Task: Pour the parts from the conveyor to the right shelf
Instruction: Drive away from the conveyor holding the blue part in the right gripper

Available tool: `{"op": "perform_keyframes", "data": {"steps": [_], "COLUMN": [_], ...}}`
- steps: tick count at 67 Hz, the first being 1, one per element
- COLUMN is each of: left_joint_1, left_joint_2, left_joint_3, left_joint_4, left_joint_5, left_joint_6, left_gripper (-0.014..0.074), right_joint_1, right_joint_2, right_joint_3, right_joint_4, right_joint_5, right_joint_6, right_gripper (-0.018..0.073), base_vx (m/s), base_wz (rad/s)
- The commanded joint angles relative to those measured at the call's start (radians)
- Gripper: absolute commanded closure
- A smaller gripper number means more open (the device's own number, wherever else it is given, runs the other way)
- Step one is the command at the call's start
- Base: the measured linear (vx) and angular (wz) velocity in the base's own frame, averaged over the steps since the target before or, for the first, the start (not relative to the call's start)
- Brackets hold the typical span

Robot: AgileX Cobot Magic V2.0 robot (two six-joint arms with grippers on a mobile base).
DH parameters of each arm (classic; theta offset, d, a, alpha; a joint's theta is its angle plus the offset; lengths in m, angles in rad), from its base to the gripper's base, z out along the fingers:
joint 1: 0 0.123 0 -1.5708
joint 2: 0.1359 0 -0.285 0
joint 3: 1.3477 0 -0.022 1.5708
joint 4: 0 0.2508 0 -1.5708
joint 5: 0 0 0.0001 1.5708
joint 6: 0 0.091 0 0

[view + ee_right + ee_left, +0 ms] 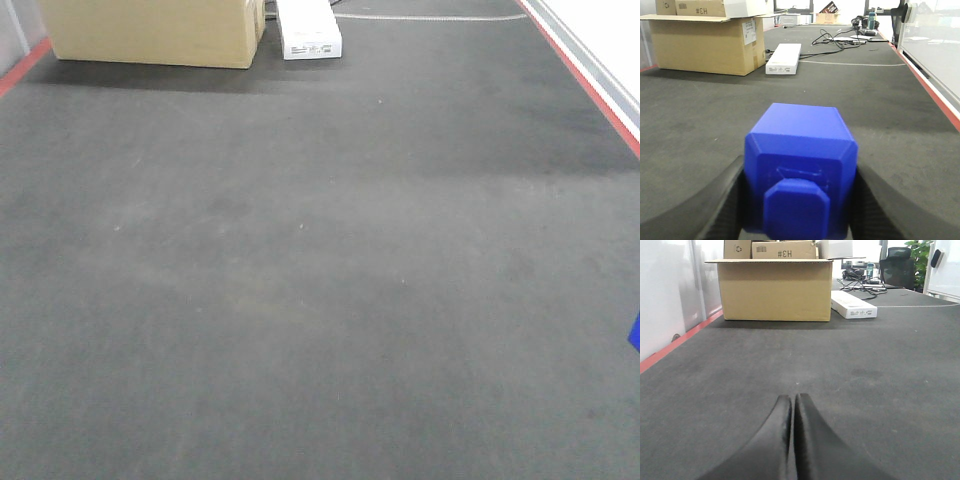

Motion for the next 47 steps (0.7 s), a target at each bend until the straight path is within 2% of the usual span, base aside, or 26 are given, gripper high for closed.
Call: {"op": "perform_keyframes", "data": {"steps": [1,21,47], "left_joint_1": [0.002,0.002,0.002], "left_joint_2": [-0.004,-0.004,-0.004], "left_joint_3": [-0.026,-0.026,-0.026], "left_joint_4": [-0.006,-0.006,-0.006], "left_joint_5": [-0.072,-0.072,-0.072], "left_joint_6": [-0.007,-0.007,-0.007], "left_gripper": [0.0603,0.0603,0.0603], "right_joint_1": [-0.001,-0.001,-0.001], "right_joint_2": [0.011,0.011,0.011], "right_joint_3": [-0.025,-0.025,-0.025], "right_joint_4": [-0.007,-0.007,-0.007], "right_joint_5": [-0.084,-0.084,-0.084], "right_joint_6": [-0.01,-0.01,-0.01], "right_gripper": [0.0568,0.0568,0.0568], "base_vx": [-0.15,-0.29,-0.44], "base_wz": [0.04,0.08,-0.08]}}
